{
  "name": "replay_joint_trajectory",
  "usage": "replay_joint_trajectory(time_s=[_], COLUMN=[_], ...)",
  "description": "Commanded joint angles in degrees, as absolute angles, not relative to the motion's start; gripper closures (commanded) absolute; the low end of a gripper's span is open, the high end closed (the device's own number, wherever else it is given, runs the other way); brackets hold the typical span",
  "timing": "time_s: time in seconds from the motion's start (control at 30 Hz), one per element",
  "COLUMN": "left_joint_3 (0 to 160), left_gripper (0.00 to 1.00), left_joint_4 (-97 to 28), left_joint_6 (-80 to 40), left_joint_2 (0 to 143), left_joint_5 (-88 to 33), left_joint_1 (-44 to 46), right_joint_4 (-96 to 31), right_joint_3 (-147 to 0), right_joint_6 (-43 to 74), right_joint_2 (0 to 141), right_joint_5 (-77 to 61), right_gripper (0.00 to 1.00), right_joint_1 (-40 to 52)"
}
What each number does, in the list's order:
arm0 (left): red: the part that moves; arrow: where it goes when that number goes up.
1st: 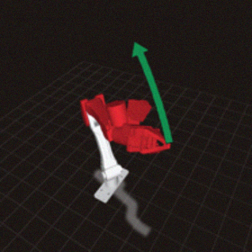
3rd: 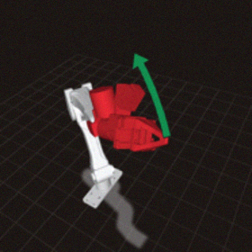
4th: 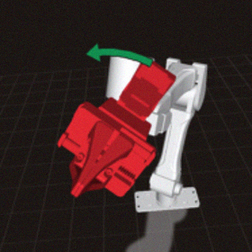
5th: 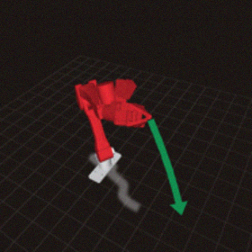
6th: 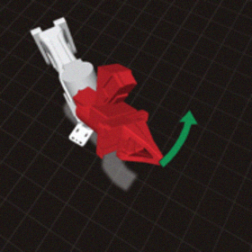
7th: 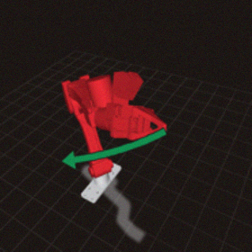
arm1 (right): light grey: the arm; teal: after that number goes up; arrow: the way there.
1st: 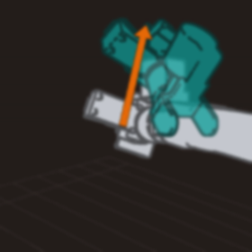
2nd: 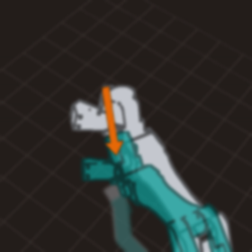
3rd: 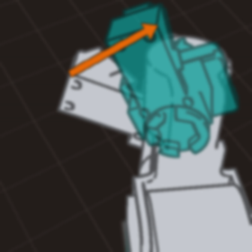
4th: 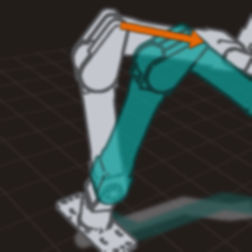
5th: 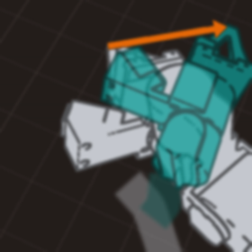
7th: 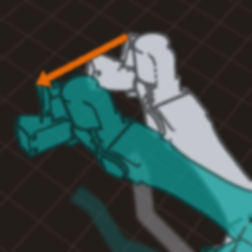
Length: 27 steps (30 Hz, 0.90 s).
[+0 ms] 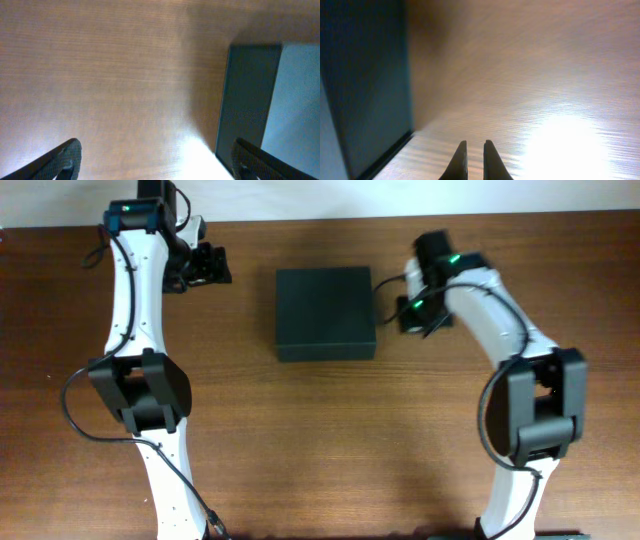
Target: Pack container
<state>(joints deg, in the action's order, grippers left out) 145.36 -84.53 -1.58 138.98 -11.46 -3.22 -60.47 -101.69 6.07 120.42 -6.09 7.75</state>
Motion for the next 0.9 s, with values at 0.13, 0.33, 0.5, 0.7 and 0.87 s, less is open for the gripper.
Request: replay_joint_trajectory(time_s=[0.13,0.33,0.5,0.7,0.87], left_joint_3=[164.18,172.48,172.90,172.88,172.90], left_gripper=[0.31,0.38,0.20,0.01,0.01], left_joint_4=[-96.25,-96.68,-96.68,-96.66,-96.66], left_joint_6=[3.55,3.51,3.51,3.53,3.51], left_joint_2=[138.34,130.34,120.92,112.95,111.22], left_joint_5=[-5.72,-1.96,-0.58,-0.58,-0.60], left_joint_1=[-4.89,-4.89,-5.10,-5.10,-5.10], right_joint_4=[-77.52,-84.47,-85.62,-90.37,-91.83], right_joint_3=[-129.19,-143.76,-145.82,-145.82,-145.77], right_joint_6=[1.67,1.72,1.72,1.72,1.72], right_joint_2=[110.61,103.04,95.48,90.19,89.91], right_joint_5=[-0.58,0.93,0.91,0.91,0.89], right_gripper=[0.91,0.90,0.82,0.01,0.01], right_joint_1=[1.74,2.22,2.22,2.22,2.22])
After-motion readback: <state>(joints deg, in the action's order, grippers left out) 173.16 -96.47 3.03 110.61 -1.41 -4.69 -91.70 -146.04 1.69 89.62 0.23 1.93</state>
